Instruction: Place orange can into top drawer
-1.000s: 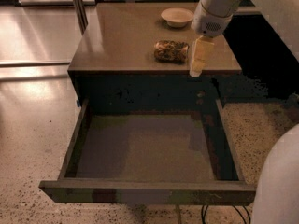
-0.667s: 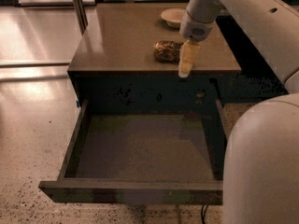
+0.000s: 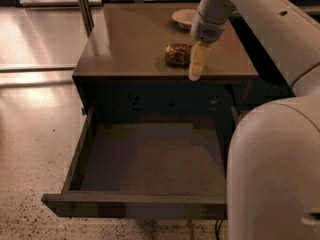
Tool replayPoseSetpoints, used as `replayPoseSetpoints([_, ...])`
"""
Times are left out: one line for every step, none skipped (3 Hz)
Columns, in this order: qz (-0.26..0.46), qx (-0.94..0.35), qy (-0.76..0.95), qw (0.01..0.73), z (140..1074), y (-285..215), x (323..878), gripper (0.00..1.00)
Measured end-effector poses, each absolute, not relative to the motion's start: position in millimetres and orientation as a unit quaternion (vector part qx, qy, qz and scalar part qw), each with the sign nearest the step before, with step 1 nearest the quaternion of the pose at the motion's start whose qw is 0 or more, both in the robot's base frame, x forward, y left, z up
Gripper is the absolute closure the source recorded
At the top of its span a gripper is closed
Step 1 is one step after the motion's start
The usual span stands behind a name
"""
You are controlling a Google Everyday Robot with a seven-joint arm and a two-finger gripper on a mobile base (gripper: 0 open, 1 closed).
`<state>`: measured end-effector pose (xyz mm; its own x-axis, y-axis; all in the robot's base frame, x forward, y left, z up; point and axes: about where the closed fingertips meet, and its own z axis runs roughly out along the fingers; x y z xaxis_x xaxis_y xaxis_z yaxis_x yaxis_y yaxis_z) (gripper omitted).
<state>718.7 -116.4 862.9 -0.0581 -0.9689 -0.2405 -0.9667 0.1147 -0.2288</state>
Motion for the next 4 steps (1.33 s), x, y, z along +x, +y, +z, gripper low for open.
replayPoseSetpoints([0.004, -0.670, 0.724, 0.166, 856, -110, 734, 0.00])
replayPoseSetpoints([0.019, -0.675, 0.719, 0.164, 844, -103, 745, 0.00])
replayPoseSetpoints([0.032, -0.680, 0.715, 0.161, 832, -96, 752, 0.00])
replayPoseSetpoints([0.046, -0.684, 0.712, 0.154, 819, -90, 756, 0.00])
